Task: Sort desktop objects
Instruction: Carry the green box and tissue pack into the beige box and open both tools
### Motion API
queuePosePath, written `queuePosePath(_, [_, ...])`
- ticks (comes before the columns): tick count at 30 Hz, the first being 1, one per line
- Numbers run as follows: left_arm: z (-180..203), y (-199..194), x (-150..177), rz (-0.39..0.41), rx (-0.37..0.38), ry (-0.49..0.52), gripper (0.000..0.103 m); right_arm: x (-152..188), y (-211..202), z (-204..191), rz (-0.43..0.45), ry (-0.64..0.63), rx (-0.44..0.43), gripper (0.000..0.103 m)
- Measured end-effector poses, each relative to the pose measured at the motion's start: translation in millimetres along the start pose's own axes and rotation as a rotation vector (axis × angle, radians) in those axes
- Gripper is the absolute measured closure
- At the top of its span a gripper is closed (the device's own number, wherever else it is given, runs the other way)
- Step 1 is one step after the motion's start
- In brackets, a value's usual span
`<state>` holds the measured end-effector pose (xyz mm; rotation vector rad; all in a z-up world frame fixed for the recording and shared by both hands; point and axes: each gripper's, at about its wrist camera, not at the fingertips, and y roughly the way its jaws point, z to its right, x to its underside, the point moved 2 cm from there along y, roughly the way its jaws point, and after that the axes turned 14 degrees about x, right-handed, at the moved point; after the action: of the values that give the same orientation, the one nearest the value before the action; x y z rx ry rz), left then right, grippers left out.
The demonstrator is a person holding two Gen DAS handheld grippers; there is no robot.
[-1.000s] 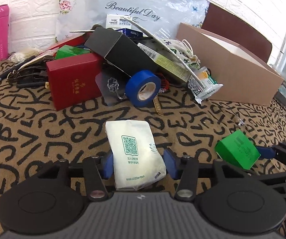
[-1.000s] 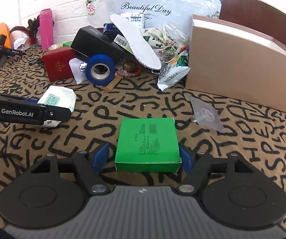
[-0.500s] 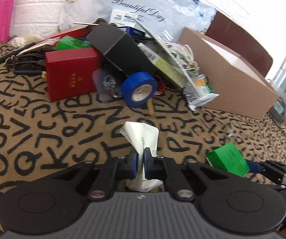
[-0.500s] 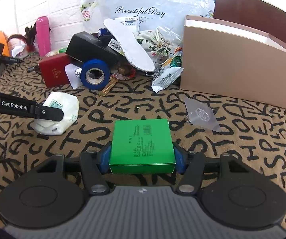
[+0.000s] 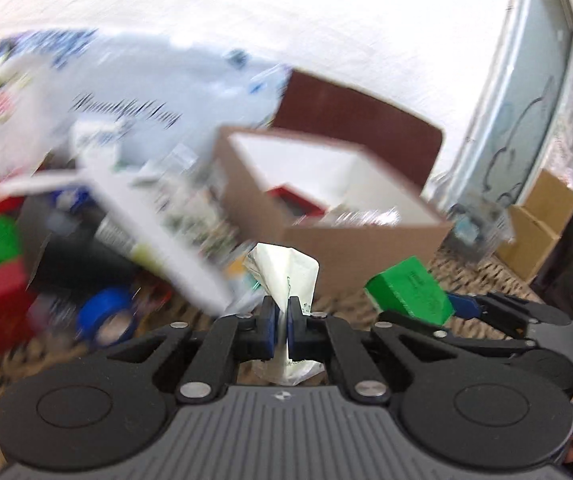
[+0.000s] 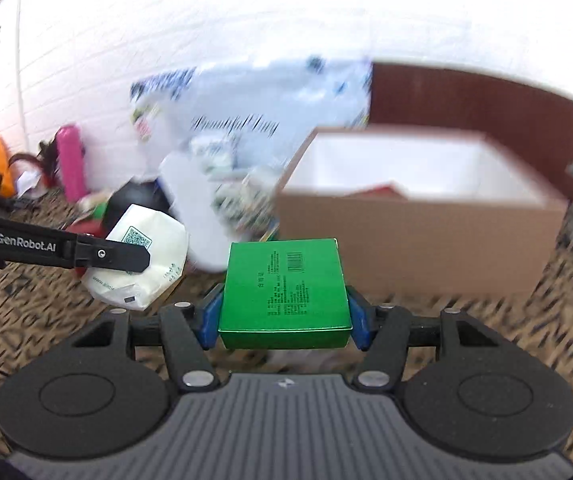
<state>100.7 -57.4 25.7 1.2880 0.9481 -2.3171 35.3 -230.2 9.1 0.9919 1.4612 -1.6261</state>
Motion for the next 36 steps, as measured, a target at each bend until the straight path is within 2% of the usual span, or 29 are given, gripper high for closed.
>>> queuePosePath(7, [28.1,51.9,-67.1,0.034,0.017,0.039,0.1,-52.6,16.4,42.5,0.102,-0.003,0.061,0.044])
queuePosePath(12, [28.8,104.2,-103.8,0.012,-0.028,0.004,0.1,-92.1,47.3,72.5,0.132,-0.021,0.138,0.044])
queuePosePath(18, [-3.5,173.2,-121.4,-0.092,-0.07,-0.13,0.1,-117.2,127.6,113.8,-0.056,0.041,0.134,0.044])
queuePosePath(21, [-23.5,197.6,-124.7,-0.125,-0.117,-0.166,0.1,-120.0,161.0,117.1,-0.141,0.039,0.12,0.044])
queuePosePath(24, [-39.3,218.8,-124.6,-0.169,-0.14,-0.2,0.1,-120.9,192.4,113.2,-0.214,-0.015,0.126,0.044])
queuePosePath(28, [-51.1,241.8,-123.2,-0.209,-0.16,-0.205,0.1,-120.4,231.9,111.3,-0.299,-0.076,0.181,0.044])
queuePosePath(34, [-57.7,255.0,-121.8,-0.218,-0.155,-0.192,0.098,-124.4,269.5,116.4,-0.389,-0.039,0.202,0.043])
queuePosePath(36, [-56.5,252.9,-123.2,-0.195,-0.144,-0.185,0.089,-124.6,277.8,116.1,-0.418,-0.027,0.208,0.043])
